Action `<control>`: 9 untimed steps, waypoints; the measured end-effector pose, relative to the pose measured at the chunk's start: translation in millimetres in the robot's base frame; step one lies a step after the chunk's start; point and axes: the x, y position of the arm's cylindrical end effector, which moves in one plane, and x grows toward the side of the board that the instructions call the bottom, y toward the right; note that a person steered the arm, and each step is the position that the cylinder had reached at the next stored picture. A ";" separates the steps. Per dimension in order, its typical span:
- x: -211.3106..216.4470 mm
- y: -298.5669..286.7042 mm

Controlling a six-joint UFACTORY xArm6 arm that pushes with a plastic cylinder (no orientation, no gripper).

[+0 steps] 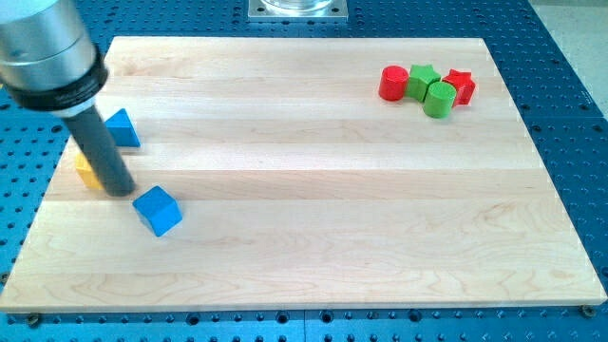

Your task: Slide the cube close to the hexagon

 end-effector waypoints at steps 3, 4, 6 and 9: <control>77.6 63.5; 48.6 38.4; -5.6 97.5; -11.1 106.7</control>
